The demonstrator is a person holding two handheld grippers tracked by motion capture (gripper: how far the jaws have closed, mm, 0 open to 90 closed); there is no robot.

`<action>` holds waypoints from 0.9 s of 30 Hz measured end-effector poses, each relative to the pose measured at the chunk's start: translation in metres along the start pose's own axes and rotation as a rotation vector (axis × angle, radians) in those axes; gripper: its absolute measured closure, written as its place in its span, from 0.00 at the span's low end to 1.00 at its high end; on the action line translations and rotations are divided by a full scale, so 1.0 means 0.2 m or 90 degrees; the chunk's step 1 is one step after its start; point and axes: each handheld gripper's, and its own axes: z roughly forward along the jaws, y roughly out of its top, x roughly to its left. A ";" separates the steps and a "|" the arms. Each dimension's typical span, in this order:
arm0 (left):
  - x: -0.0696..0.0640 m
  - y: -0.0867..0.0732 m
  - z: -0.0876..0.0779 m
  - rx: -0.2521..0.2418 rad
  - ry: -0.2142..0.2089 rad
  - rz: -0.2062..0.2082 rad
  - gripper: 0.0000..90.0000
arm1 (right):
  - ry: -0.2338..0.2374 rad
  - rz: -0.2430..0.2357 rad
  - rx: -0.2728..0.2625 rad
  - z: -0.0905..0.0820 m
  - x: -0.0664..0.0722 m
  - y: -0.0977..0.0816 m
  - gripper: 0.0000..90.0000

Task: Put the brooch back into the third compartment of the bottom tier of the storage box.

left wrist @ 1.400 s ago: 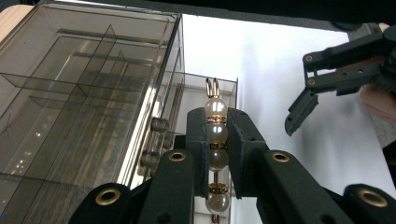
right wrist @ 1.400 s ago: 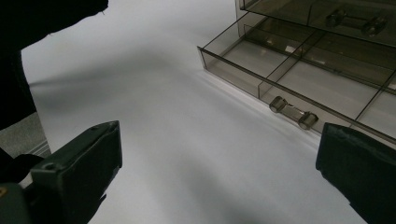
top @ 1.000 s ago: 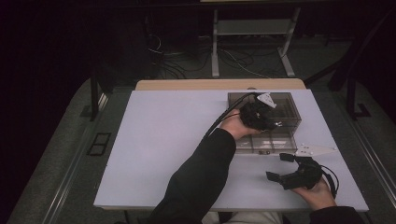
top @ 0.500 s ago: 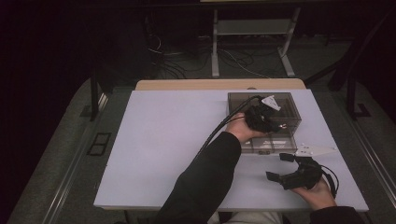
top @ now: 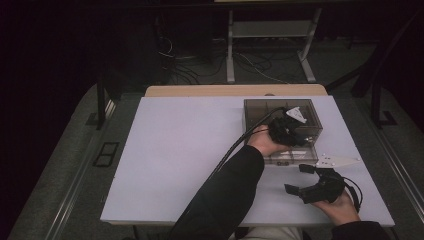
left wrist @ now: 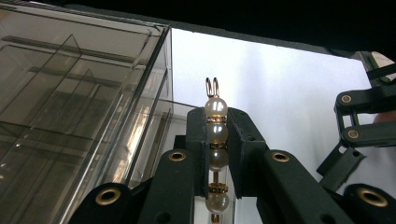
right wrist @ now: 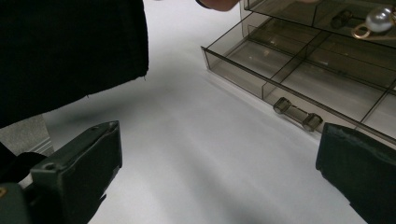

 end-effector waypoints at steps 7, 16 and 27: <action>0.00 -0.01 0.06 -0.002 -0.008 -0.008 0.87 | 0.003 0.002 0.001 0.00 0.01 0.00 0.00; -0.01 -0.02 0.11 -0.004 -0.009 -0.015 0.87 | 0.006 -0.001 0.000 0.00 0.01 0.00 0.00; 0.01 -0.03 0.11 -0.011 -0.010 -0.035 0.74 | 0.006 -0.002 -0.001 0.00 0.01 0.00 0.00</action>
